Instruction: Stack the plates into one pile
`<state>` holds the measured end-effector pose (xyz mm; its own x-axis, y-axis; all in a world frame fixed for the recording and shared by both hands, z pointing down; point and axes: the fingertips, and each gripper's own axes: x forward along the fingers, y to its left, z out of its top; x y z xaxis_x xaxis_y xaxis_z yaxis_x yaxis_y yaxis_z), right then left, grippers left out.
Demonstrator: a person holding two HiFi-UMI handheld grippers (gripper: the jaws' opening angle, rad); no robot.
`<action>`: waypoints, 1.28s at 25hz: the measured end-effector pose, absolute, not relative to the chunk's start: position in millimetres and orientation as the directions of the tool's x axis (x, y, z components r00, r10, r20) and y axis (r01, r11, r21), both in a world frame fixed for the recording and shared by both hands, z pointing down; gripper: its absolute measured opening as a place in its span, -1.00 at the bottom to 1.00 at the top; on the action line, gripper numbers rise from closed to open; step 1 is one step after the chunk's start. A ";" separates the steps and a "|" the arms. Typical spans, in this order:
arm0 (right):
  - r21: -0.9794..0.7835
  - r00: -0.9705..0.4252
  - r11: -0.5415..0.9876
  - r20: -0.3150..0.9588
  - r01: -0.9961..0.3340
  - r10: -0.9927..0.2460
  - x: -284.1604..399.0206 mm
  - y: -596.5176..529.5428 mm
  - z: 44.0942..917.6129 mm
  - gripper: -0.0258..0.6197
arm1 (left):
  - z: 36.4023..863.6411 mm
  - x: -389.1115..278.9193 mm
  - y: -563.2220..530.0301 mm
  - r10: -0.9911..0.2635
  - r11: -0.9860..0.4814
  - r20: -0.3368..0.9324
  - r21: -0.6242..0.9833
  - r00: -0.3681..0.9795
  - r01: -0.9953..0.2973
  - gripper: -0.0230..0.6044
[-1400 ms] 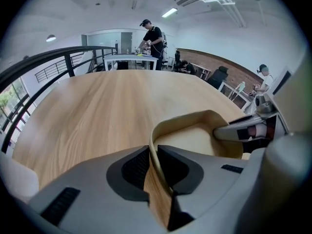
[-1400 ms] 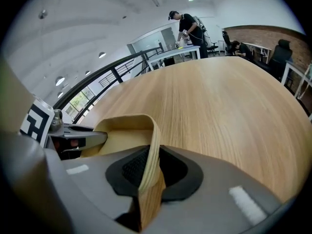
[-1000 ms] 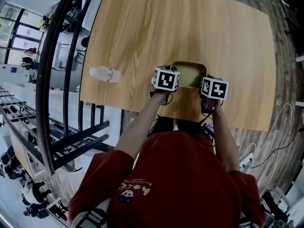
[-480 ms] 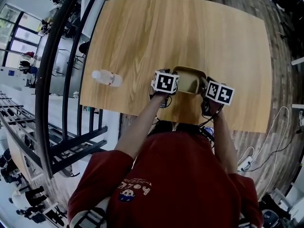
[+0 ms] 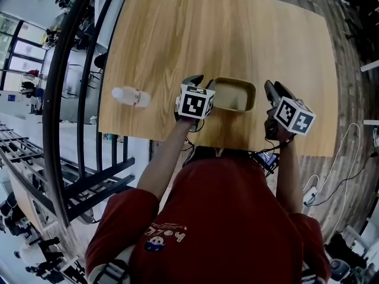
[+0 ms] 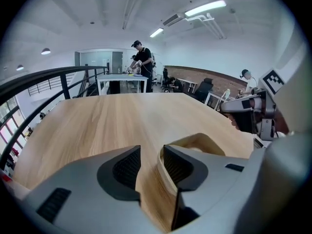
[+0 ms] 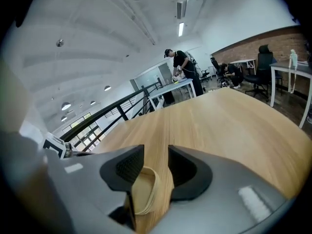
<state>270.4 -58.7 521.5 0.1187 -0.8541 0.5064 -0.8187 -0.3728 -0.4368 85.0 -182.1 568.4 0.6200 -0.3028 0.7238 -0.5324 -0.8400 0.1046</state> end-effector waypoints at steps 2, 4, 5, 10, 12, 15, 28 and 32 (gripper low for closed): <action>-0.423 0.133 -0.363 0.481 -0.830 -0.867 271.9 -58.2 505.0 -0.42 | 555.2 83.8 -184.6 -0.324 -0.836 0.698 0.104 0.639 -0.539 -0.49; -0.393 0.154 -0.352 0.452 -0.850 -0.879 270.9 -58.4 488.4 -0.42 | 537.4 81.6 -187.8 -0.356 -0.832 0.658 0.101 0.664 -0.546 -0.49; -0.376 0.164 -0.344 0.434 -0.861 -0.886 269.9 -59.4 479.2 -0.42 | 526.2 80.2 -189.8 -0.374 -0.830 0.633 0.097 0.677 -0.550 -0.49; -0.261 0.217 -0.303 0.310 -0.917 -0.925 271.8 -67.4 416.2 -0.42 | 450.4 74.7 -205.4 -0.494 -0.806 0.474 0.066 0.729 -0.589 -0.49; -0.235 0.226 -0.284 0.247 -0.929 -0.942 271.6 -70.1 386.2 -0.42 | 416.9 70.2 -212.2 -0.542 -0.791 0.398 0.054 0.740 -0.609 -0.49; -0.196 0.251 -0.274 0.134 -0.942 -0.959 273.0 -69.1 336.1 -0.42 | 367.2 64.6 -217.4 -0.597 -0.778 0.273 0.034 0.755 -0.628 -0.49; 0.177 0.326 -0.372 -0.242 -0.911 -0.914 247.5 -39.6 196.2 -0.42 | 221.7 48.8 -190.4 -0.680 -0.701 -0.113 -0.185 0.724 -0.688 -0.49; 0.200 0.323 -0.374 -0.245 -0.906 -0.914 242.5 -40.2 196.2 -0.42 | 214.1 42.5 -186.9 -0.681 -0.694 -0.130 -0.199 0.721 -0.692 -0.50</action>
<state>242.5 -40.2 196.2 0.3232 -0.9142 -0.2446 -0.9057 -0.3737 0.1998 42.5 -186.9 214.1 0.7208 -0.6809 -0.1298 -0.6917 -0.6943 -0.1986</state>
